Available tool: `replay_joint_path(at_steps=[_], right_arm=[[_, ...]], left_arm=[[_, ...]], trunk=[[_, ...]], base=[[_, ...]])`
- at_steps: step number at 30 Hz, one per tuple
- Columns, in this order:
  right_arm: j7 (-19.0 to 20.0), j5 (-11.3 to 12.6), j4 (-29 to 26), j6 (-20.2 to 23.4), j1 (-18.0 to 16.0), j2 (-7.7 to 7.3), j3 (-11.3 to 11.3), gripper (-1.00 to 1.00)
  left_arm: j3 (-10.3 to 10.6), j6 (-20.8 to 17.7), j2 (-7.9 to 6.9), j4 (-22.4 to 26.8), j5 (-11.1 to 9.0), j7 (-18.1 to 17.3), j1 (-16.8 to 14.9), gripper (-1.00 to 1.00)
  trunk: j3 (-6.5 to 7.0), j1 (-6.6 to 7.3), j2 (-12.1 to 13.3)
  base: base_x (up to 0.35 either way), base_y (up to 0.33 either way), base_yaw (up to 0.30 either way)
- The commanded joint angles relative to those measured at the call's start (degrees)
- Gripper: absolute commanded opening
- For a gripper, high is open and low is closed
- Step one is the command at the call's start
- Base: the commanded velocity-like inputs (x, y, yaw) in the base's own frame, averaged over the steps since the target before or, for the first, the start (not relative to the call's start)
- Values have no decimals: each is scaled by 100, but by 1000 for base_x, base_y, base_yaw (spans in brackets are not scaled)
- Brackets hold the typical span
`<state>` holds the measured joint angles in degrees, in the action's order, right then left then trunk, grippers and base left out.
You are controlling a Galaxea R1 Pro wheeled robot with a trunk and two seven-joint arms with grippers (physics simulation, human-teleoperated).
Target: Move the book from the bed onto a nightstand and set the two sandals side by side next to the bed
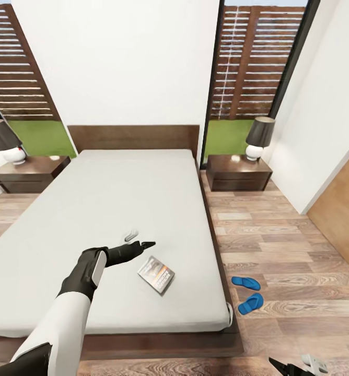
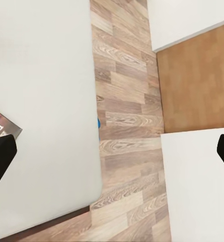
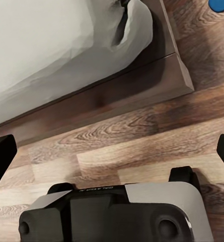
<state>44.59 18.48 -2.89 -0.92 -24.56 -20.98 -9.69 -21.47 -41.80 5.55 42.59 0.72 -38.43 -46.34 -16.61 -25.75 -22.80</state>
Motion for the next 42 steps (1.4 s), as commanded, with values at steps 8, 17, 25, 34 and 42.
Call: replay_joint_path(at_steps=[8,17,25,34,42], right_arm=[[172,-14,-34,616,-10,-777,-67,100],[190,196,-1985,3308,-23,-1104,-176,100],[182,1249,-2633,3688,-23,-1115,-204,100],[141,1580,-2898,3834,-23,-1108,-214,100],[100,1574,-2904,3744,-23,-1106,-217,100]], left_arm=[[-33,-47,7,4,8,-24,-7,100],[-33,-50,7,4,8,-24,-7,100],[-33,-53,7,4,8,-24,-7,100],[-33,-54,15,1,7,-24,-7,100],[-33,-49,16,2,7,-24,-7,100]], trunk=[[-83,-3,-11],[-164,-3,-11],[-236,-3,-11],[-317,-3,-11],[-390,-3,-11]], base=[[0,0,0],[0,0,0],[0,0,0],[0,0,0],[0,0,0]])
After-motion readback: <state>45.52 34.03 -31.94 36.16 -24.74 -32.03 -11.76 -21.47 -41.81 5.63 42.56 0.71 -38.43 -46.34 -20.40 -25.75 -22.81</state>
